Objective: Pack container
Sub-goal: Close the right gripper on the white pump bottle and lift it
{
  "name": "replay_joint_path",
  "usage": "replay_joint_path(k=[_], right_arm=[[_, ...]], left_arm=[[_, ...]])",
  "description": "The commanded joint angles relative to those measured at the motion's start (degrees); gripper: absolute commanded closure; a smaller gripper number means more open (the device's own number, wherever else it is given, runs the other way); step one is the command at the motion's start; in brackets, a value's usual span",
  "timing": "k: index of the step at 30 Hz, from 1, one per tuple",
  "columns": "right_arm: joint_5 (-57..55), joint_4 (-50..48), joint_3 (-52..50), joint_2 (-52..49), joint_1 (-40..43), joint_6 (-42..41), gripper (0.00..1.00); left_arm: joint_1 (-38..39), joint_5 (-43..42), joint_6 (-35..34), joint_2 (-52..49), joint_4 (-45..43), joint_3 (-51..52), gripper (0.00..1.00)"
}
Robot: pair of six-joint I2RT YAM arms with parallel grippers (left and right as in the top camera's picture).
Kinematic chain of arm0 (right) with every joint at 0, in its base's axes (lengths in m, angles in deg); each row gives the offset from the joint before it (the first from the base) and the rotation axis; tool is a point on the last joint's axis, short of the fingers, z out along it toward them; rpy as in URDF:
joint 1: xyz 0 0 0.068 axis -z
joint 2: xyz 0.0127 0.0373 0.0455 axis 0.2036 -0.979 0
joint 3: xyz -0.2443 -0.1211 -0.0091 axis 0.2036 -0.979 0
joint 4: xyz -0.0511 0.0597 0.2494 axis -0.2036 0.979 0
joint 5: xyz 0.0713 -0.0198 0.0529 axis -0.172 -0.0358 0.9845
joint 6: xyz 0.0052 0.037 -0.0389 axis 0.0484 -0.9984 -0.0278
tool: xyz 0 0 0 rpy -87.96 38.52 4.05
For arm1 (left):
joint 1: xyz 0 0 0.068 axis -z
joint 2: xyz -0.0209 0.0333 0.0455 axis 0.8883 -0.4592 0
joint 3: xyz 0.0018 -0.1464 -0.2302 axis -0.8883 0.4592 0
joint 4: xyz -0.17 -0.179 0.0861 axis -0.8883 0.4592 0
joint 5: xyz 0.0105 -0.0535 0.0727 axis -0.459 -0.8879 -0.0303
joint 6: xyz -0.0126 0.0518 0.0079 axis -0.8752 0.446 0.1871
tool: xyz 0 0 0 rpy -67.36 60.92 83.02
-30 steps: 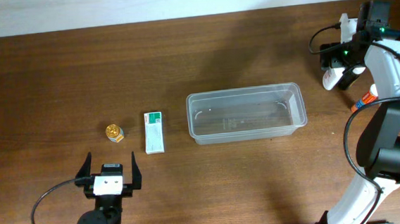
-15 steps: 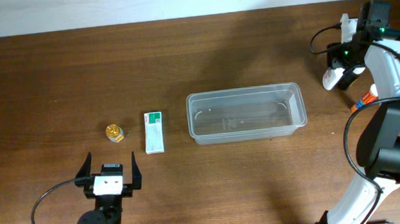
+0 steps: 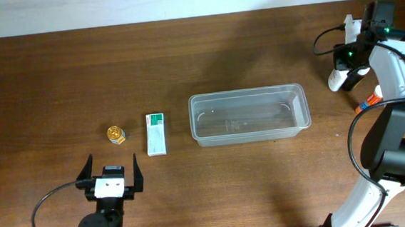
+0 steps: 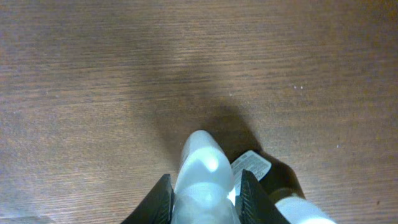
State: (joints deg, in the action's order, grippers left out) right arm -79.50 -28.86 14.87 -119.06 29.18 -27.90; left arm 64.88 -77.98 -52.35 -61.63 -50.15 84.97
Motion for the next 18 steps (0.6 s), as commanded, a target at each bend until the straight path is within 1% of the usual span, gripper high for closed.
replay_joint_path(k=[1, 5, 8, 12, 16, 18], right_arm=[[-0.5, 1.4, 3.0, -0.6, -0.2, -0.3, 0.82], [-0.5, 4.7, 7.0, -0.6, -0.2, -0.4, 0.89], [1.0, 8.1, 11.3, -0.6, -0.2, -0.5, 0.89], [8.9, 14.0, 18.5, -0.5, -0.2, -0.5, 0.89], [16.6, 22.4, 27.2, -0.5, -0.8, -0.5, 0.89], [17.7, 29.1, 32.9, -0.5, -1.7, -0.5, 0.9]], left_arm=[[-0.3, -0.9, 0.5, 0.5, 0.4, 0.1, 0.01], [-0.3, -0.9, 0.5, 0.5, 0.4, 0.1, 0.01], [-0.3, -0.9, 0.5, 0.5, 0.4, 0.1, 0.01], [-0.3, -0.9, 0.5, 0.5, 0.4, 0.1, 0.0], [-0.3, -0.9, 0.5, 0.5, 0.4, 0.1, 0.0], [-0.3, -0.9, 0.5, 0.5, 0.4, 0.1, 0.01]])
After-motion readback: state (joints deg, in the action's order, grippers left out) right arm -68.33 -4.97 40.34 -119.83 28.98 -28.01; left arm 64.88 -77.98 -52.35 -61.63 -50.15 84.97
